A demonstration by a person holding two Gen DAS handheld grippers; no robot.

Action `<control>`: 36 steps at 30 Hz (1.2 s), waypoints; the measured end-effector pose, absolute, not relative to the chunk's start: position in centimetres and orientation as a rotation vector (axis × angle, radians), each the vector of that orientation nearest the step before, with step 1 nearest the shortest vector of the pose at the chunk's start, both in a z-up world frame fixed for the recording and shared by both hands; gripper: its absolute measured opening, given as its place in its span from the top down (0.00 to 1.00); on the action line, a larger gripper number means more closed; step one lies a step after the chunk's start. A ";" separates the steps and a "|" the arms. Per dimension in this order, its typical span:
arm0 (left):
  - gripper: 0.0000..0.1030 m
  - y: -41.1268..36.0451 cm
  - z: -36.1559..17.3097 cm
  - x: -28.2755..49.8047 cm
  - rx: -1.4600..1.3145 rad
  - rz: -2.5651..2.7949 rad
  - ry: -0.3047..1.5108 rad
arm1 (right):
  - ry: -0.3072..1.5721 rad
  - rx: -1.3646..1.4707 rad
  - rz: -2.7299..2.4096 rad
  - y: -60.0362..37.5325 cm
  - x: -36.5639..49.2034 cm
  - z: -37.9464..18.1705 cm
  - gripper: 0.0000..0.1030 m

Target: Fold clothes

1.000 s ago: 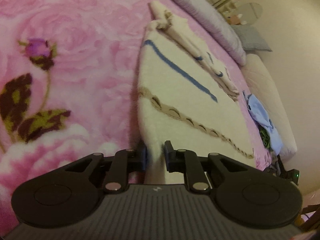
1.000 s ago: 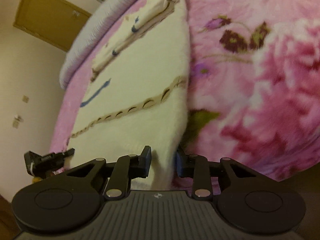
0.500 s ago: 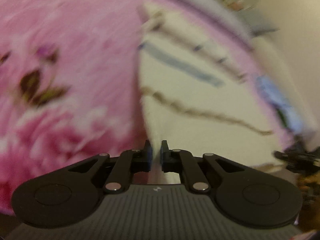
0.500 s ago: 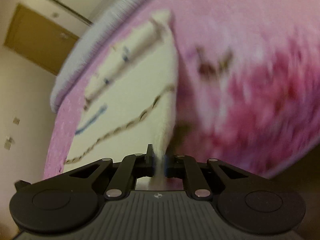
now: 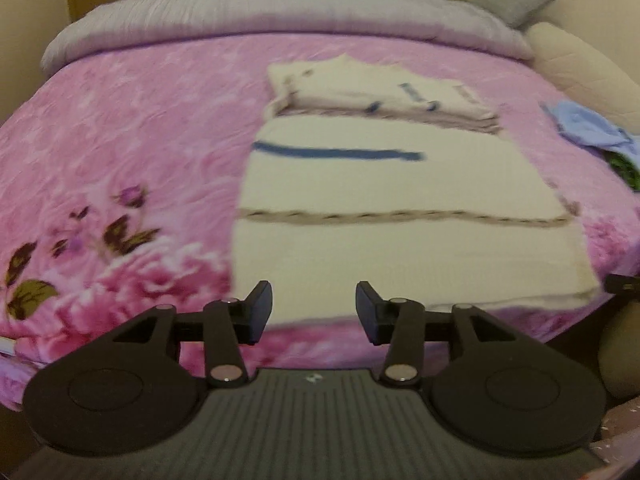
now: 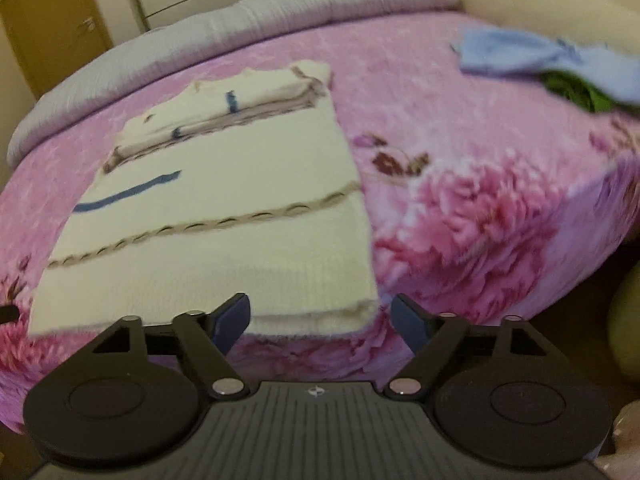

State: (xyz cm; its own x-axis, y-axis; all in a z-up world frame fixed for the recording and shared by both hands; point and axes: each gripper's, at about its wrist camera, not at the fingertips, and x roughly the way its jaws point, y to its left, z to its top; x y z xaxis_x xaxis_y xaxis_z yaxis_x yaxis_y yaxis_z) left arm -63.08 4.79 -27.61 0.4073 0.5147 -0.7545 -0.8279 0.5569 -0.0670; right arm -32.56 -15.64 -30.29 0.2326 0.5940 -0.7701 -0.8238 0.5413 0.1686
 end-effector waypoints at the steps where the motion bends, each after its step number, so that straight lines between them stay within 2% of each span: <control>1: 0.59 4.2 -27.3 -62.9 -0.470 0.884 0.745 | 0.891 -0.296 1.005 -15.8 -33.1 -29.9 0.20; 13: 0.56 0.0 -25.1 -63.3 -0.403 0.886 0.695 | 0.805 -0.248 1.067 -18.6 -36.2 -25.9 0.15; 30: 0.55 -0.6 -24.6 -65.0 -0.361 0.824 0.634 | 0.771 -0.176 1.110 -20.5 -36.5 -25.1 0.14; 36: 0.60 1.4 -26.1 -68.2 -0.081 0.838 0.696 | 0.497 -0.242 1.198 -22.2 -36.6 -24.3 0.14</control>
State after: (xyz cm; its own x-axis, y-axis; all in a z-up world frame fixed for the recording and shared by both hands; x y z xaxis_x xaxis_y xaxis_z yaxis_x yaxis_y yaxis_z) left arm -68.18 1.39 -26.13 0.4639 0.6552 -0.5962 -0.7063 0.6798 0.1974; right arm -36.57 -22.20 -24.25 0.2739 0.8276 -0.4900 -0.9314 0.3552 0.0793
